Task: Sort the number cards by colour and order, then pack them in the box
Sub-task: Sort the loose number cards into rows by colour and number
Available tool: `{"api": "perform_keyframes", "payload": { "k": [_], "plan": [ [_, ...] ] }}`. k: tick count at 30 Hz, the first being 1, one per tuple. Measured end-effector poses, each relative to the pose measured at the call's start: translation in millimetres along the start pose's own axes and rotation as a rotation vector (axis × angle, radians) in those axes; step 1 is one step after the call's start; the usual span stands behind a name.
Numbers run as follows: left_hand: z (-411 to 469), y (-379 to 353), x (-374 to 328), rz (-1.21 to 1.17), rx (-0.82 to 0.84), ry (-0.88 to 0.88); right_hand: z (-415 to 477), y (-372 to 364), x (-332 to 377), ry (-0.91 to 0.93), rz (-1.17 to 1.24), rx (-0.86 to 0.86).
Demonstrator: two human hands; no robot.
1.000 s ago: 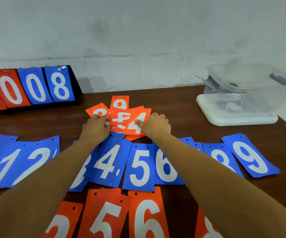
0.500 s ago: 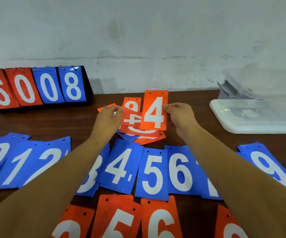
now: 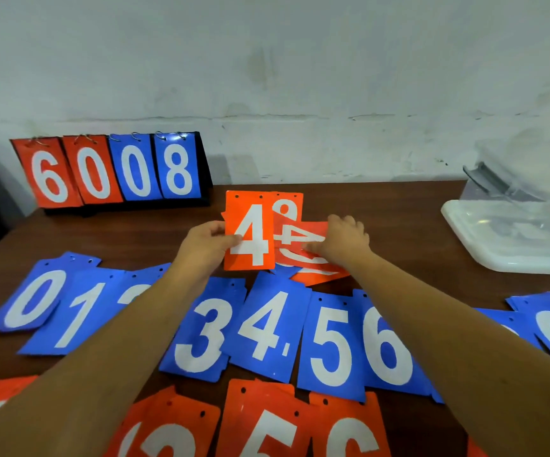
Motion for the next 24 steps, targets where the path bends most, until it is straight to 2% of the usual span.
{"api": "perform_keyframes", "payload": {
  "k": [3, 6, 10, 17, 21, 24],
  "plan": [
    [0.6, 8.1, 2.7, 0.002, -0.022, 0.01, 9.6, -4.7, 0.2, -0.023, 0.034, -0.028],
    [0.8, 14.3, 5.3, -0.002, -0.035, 0.025, 18.2, -7.0, -4.3, -0.102, 0.239, -0.07],
    [-1.7, 20.3, 7.0, -0.02, -0.026, 0.024, 15.9, -0.9, -14.4, -0.099, 0.488, -0.266],
    [-22.4, 31.9, -6.8, -0.1, -0.064, -0.031, -16.9, 47.4, 10.8, 0.07, 0.909, -0.445],
    [-44.3, 47.7, -17.5, -0.096, -0.11, -0.058, -47.0, 84.3, 36.3, 0.219, 1.014, -0.396],
    [-68.4, 61.8, -18.7, -0.089, -0.072, -0.066, -69.7, 98.4, 49.2, 0.289, 1.071, -0.235]
  ]
}}
Point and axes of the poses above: each hand's wrist, its own z-axis towards the middle knuckle, its own y-axis out of the back of the hand, x = y × z, the point moved 2 cm from there along z, towards the middle knuckle, and after that the axes turned 6 degrees about y, right-handed, at the moved point
